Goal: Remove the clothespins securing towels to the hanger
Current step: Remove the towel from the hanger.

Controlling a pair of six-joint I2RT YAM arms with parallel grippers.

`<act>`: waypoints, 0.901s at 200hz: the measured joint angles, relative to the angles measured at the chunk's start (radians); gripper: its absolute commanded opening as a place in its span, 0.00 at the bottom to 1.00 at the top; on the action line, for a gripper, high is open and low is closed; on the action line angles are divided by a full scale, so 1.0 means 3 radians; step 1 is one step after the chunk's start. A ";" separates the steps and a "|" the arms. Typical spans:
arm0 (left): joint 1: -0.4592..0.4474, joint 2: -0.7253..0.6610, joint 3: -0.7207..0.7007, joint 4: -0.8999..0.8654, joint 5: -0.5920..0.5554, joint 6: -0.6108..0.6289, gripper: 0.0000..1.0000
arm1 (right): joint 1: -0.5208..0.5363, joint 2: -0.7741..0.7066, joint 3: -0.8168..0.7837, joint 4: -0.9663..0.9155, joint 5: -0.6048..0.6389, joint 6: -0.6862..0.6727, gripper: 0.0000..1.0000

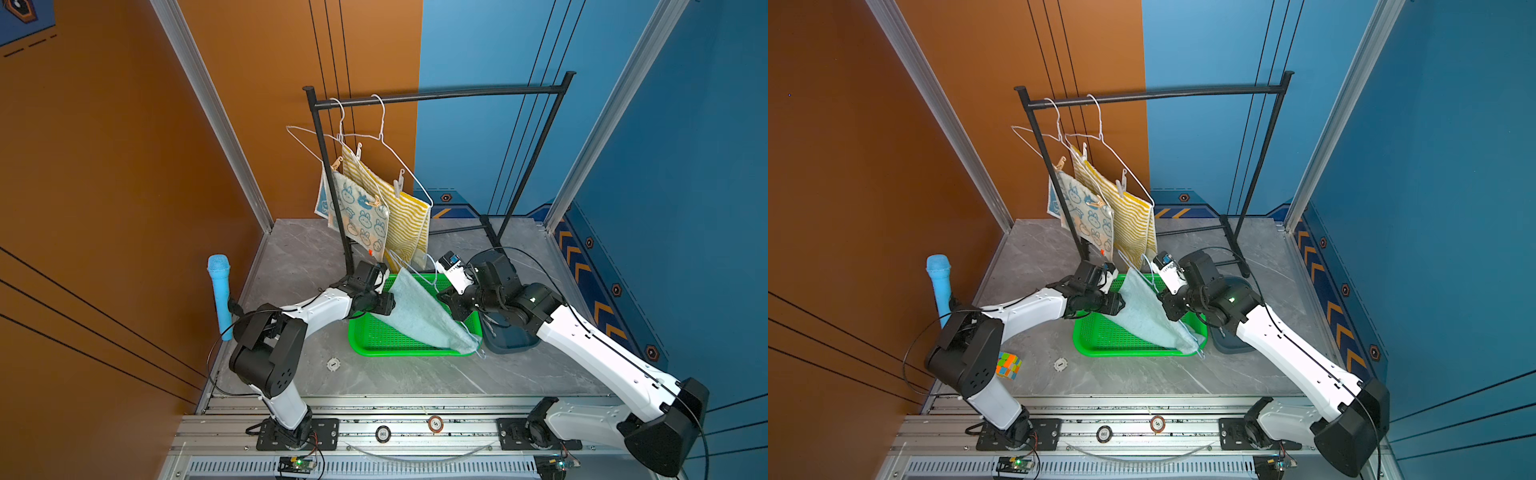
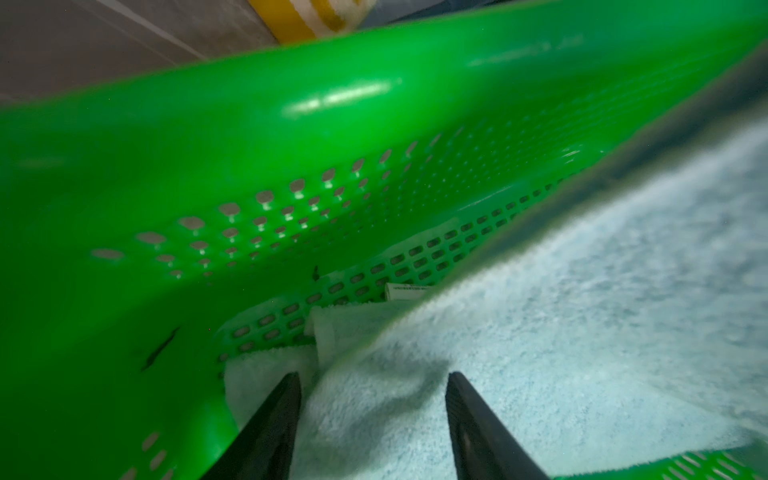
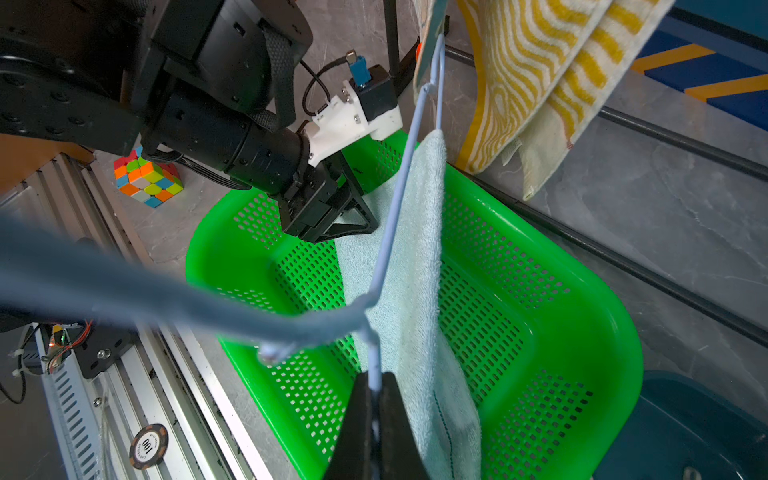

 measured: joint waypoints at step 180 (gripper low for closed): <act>-0.0008 0.0150 0.0192 0.0123 0.0126 0.0130 0.00 | 0.0000 0.0000 0.0000 0.0025 0.0004 0.0010 0.00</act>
